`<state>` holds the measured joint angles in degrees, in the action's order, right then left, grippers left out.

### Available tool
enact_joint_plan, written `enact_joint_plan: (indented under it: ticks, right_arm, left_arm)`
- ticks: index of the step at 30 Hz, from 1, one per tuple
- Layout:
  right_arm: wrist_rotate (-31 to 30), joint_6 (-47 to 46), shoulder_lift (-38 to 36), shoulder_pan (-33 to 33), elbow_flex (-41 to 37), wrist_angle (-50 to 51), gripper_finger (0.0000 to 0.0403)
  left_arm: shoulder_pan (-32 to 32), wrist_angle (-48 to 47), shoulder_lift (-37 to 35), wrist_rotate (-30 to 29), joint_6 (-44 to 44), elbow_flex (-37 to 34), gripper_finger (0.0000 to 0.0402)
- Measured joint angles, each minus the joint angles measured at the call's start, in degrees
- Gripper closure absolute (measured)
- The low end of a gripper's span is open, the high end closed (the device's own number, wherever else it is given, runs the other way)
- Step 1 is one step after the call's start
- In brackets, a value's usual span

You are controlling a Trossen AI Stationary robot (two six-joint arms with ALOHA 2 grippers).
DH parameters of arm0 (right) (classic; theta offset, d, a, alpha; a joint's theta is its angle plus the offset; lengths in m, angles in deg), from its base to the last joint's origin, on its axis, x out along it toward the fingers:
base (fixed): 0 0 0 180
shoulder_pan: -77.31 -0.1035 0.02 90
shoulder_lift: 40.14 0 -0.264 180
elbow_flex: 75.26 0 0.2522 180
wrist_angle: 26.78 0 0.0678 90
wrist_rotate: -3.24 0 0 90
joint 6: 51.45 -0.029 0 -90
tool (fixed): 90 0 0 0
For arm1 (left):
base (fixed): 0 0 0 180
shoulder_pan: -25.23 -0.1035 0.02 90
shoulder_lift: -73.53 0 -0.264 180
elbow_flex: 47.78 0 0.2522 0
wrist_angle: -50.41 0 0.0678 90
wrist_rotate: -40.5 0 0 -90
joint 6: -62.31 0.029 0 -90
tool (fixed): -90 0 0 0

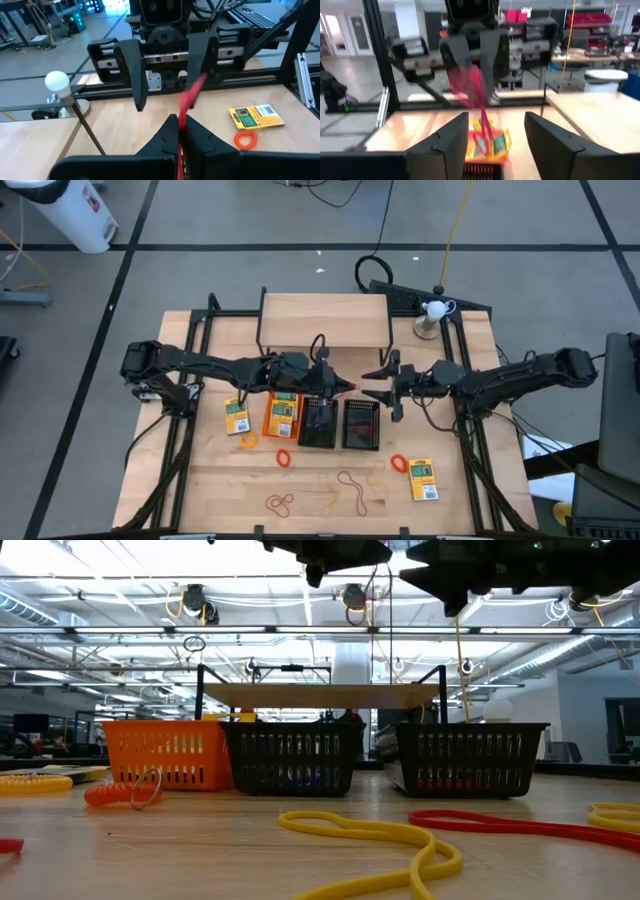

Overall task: Pick & Place Office Desk Supplies
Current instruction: Put the red rubber band into the right black bin

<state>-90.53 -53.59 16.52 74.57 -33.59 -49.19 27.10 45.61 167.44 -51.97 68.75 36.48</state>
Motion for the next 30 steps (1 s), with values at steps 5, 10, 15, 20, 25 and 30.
enact_joint_plan:
  ticks: [5, 10, 15, 20, 25, 30]
  right_arm:
    - [-6.7, -0.5, -8.8, 0.0, 0.0, 14.0, 0.0207]
    - [-10.2, -5.0, -16.0, 0.0, 0.0, 26.8, 0.0218]
    - [-9.9, -7.5, -17.2, 0.0, -1.1, 31.1, 0.0229]
    - [-10.0, -9.3, -17.4, 0.0, -5.0, 30.8, 0.0232]
    - [-10.0, -10.3, -18.9, 0.0, -6.5, 30.4, 0.0232]
    - [-10.0, -10.2, -20.1, 0.0, -6.9, 30.4, 0.0232]
  left_arm:
    - [0.1, -0.3, 0.0, 0.1, -0.3, 0.0, 0.0401]
    - [0.1, 0.5, 0.0, 1.4, -0.7, 0.0, 0.0401]
    - [0.1, 3.7, 2.6, 1.7, -2.1, 0.0, 0.0401]
    - [0.2, 7.8, 7.4, 2.9, -4.2, 0.0, 0.0401]
    - [0.6, 12.1, 11.6, 3.9, -6.1, 0.0, 0.0401]
    - [0.8, 15.1, 14.9, 6.6, -9.5, -0.1, 0.0401]
